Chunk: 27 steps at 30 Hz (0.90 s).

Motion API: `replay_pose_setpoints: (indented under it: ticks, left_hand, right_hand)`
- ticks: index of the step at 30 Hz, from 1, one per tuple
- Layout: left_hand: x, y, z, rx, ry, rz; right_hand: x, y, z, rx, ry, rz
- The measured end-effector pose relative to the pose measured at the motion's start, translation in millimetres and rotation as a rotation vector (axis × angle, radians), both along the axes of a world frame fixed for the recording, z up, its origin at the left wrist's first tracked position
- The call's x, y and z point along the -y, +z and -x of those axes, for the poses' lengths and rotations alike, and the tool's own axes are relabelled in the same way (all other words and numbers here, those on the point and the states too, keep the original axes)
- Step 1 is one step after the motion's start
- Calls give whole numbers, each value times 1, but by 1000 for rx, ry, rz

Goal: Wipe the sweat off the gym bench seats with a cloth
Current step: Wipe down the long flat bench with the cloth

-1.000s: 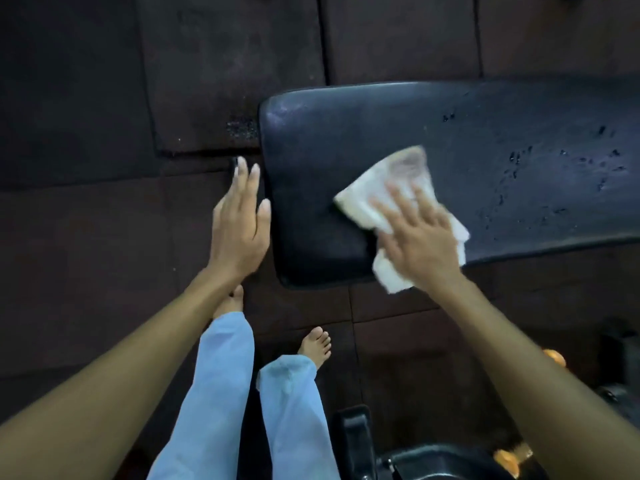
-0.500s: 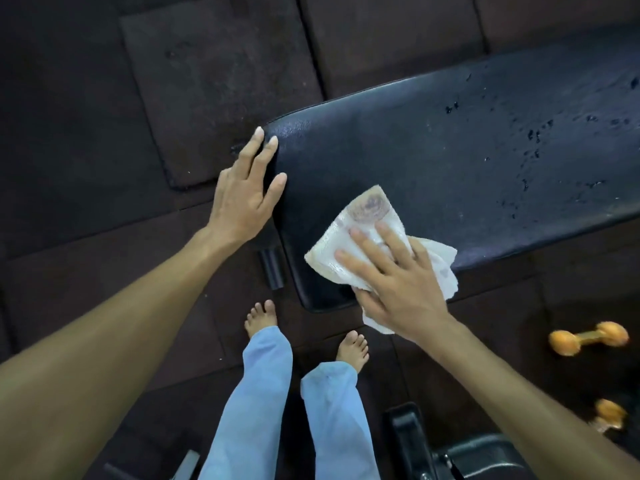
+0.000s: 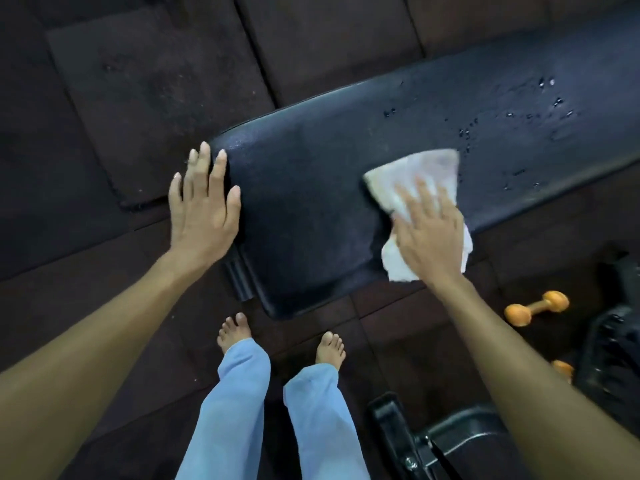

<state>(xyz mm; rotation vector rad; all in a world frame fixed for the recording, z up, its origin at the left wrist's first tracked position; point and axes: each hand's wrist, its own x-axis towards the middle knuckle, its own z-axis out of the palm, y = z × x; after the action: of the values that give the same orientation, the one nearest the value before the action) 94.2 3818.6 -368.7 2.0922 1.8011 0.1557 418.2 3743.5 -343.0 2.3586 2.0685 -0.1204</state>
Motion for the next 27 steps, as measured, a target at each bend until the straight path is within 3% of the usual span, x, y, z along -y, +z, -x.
replay_pose_setpoints:
  ticks: [2,3,7,9,12,14,16,18,23,25,27]
  left_hand:
    - [5,10,-18,-61,33,25]
    - [8,15,-30,-90,14,34]
    - [25,19,-85,-194,-179,-3]
    - [27,17,-114,-219,-165,-17]
    - [17,16,-150,-184,-60,5]
    - [7,14,-169,-189,15,15]
    - [3,11,-178,-213,65,11]
    - [4,8,-178,-212,86,-22]
    - [2,9,-178,-182,108,-69]
    - [3,9,-178,-168,127,-79]
    - [2,8,-178,-158,144,-102]
  right_hand:
    - [-9,0,9,-30,-351,44]
    - [-7,0,19,-8,-350,51]
    - [37,3,-2,14,249,93]
    - [38,-1,-57,31,327,151]
    - [1,-10,-124,89,-11,251]
    - [-49,-8,-134,-12,-305,157]
    - [-96,-5,-117,-90,-435,75]
    - [-116,-9,-86,-105,-350,54]
    - [-40,-8,-102,-13,256,42]
    - [-44,-4,-141,0,242,69]
    - [-78,-2,-160,-24,36,101]
